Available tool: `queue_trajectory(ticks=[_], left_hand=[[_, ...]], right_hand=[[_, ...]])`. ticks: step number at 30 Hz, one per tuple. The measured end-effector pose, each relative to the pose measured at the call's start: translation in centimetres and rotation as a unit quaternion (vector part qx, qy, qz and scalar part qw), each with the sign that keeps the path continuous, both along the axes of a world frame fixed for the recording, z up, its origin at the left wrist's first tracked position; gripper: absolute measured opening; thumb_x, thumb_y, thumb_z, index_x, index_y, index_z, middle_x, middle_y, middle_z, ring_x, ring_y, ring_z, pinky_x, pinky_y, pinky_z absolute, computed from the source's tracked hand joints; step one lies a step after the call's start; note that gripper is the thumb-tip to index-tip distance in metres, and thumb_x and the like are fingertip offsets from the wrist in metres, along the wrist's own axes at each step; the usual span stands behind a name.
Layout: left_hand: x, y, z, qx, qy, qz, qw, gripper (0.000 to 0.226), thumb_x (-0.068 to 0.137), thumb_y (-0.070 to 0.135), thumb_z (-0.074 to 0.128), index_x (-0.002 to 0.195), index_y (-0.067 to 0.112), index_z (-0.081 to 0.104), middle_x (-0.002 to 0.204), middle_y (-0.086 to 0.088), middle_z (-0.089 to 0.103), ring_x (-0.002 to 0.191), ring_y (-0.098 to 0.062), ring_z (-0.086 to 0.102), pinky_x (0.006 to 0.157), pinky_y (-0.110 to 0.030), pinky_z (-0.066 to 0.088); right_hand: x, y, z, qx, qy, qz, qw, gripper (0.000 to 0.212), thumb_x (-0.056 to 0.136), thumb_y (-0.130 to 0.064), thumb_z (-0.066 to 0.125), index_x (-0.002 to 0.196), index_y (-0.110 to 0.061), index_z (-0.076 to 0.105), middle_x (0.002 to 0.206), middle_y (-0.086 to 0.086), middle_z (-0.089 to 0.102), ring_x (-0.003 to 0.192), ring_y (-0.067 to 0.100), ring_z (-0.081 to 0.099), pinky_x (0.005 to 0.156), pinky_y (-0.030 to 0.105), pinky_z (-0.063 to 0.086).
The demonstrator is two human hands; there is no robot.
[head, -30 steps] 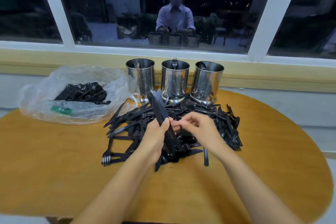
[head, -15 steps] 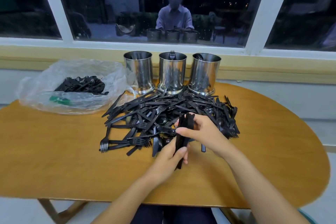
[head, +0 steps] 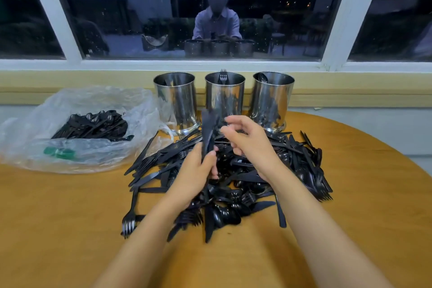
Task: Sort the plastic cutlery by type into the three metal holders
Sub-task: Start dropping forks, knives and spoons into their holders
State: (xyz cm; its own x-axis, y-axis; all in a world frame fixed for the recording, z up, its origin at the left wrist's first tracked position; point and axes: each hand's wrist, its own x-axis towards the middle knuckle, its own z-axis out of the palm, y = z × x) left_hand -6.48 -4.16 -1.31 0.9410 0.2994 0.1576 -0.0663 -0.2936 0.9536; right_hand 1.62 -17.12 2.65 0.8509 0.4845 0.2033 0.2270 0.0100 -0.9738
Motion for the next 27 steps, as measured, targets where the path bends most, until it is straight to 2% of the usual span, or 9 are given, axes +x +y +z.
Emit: queue_trajectory(ticks=[4, 8, 11, 14, 18, 19, 21, 23, 27], left_hand=[[2.5, 3.3, -0.7, -0.277, -0.001, 0.050, 0.960, 0.010, 0.106, 0.013, 0.039, 0.105, 0.012, 0.048, 0.067, 0.001, 0.042, 0.047, -0.005, 0.035, 0.043, -0.017, 0.034], [3.5, 5.0, -1.8, -0.435, 0.018, 0.039, 0.899, 0.015, 0.107, 0.012, 0.034, 0.105, 0.009, 0.049, 0.056, 0.002, 0.041, 0.038, -0.005, 0.031, 0.036, -0.015, 0.028], [2.9, 5.2, -2.3, -0.436, 0.015, 0.046, 0.899, 0.018, 0.106, 0.016, 0.037, 0.110, 0.007, 0.053, 0.057, 0.003, 0.041, 0.041, -0.005, 0.032, 0.037, -0.016, 0.030], [2.5, 5.5, -2.4, -0.415, 0.010, 0.065, 0.907, 0.027, 0.105, 0.028, 0.038, 0.112, 0.008, 0.054, 0.056, 0.005, 0.040, 0.042, -0.004, 0.032, 0.037, -0.016, 0.029], [2.1, 5.5, -2.2, -0.444, 0.015, 0.065, 0.893, 0.043, 0.106, 0.041, 0.029, 0.111, 0.007, 0.054, 0.059, 0.003, 0.039, 0.043, -0.006, 0.031, 0.040, -0.017, 0.029], [2.0, 5.5, -2.3, -0.450, 0.016, 0.064, 0.890, 0.043, 0.107, 0.040, 0.028, 0.113, 0.006, 0.054, 0.060, 0.002, 0.040, 0.044, -0.007, 0.032, 0.040, -0.018, 0.030], [1.9, 5.3, -2.4, -0.458, 0.015, 0.068, 0.886, 0.040, 0.108, 0.035, 0.028, 0.116, 0.004, 0.054, 0.062, 0.001, 0.041, 0.045, -0.008, 0.033, 0.041, -0.019, 0.032], [1.9, 5.3, -2.5, -0.464, 0.014, 0.075, 0.882, 0.036, 0.108, 0.031, 0.030, 0.113, 0.005, 0.054, 0.063, 0.001, 0.042, 0.046, -0.008, 0.035, 0.042, -0.019, 0.034], [1.9, 5.7, -2.4, -0.471, 0.026, 0.064, 0.880, 0.029, 0.108, 0.027, 0.032, 0.102, 0.008, 0.052, 0.067, 0.000, 0.045, 0.049, -0.009, 0.038, 0.045, -0.021, 0.039]], right_hand=[[0.8, 0.6, -3.4, -0.165, -0.146, -0.017, 0.975, 0.015, 0.089, -0.014, 0.067, 0.102, -0.022, 0.067, 0.082, -0.009, 0.057, 0.059, 0.000, 0.047, 0.065, 0.011, 0.038], [0.0, 1.2, -5.4, -0.299, -0.263, 0.022, 0.917, 0.024, 0.097, -0.015, 0.056, 0.117, -0.026, 0.065, 0.092, -0.014, 0.049, 0.078, -0.004, 0.046, 0.071, 0.012, 0.037], [-0.7, 1.5, -5.6, -0.383, -0.322, 0.042, 0.865, 0.034, 0.104, -0.028, 0.039, 0.135, -0.036, 0.051, 0.107, -0.010, 0.054, 0.100, 0.007, 0.042, 0.081, 0.029, 0.046], [-1.1, 1.9, -5.7, -0.412, -0.344, 0.063, 0.841, 0.034, 0.106, -0.034, 0.031, 0.133, -0.038, 0.051, 0.114, -0.014, 0.061, 0.097, 0.008, 0.038, 0.080, 0.032, 0.045], [-1.2, 2.0, -6.0, -0.392, -0.328, 0.024, 0.859, 0.026, 0.101, -0.045, 0.037, 0.107, -0.031, 0.058, 0.095, -0.014, 0.059, 0.090, 0.003, 0.039, 0.072, 0.027, 0.046], [-1.2, 1.9, -6.1, -0.383, -0.315, 0.016, 0.868, 0.027, 0.099, -0.050, 0.039, 0.105, -0.032, 0.058, 0.090, -0.013, 0.057, 0.090, 0.003, 0.041, 0.073, 0.028, 0.048], [-1.3, 1.8, -6.2, -0.384, -0.300, 0.028, 0.873, 0.032, 0.098, -0.053, 0.039, 0.120, -0.037, 0.055, 0.085, -0.015, 0.053, 0.090, 0.003, 0.042, 0.074, 0.029, 0.048], [-1.6, 1.9, -6.2, -0.406, -0.323, 0.044, 0.854, 0.037, 0.099, -0.053, 0.036, 0.129, -0.038, 0.053, 0.085, -0.017, 0.045, 0.091, 0.002, 0.036, 0.070, 0.026, 0.043], [-1.7, 2.1, -6.5, -0.415, -0.328, 0.039, 0.848, 0.037, 0.097, -0.057, 0.038, 0.106, -0.029, 0.062, 0.084, -0.015, 0.043, 0.088, 0.002, 0.035, 0.071, 0.024, 0.043]])
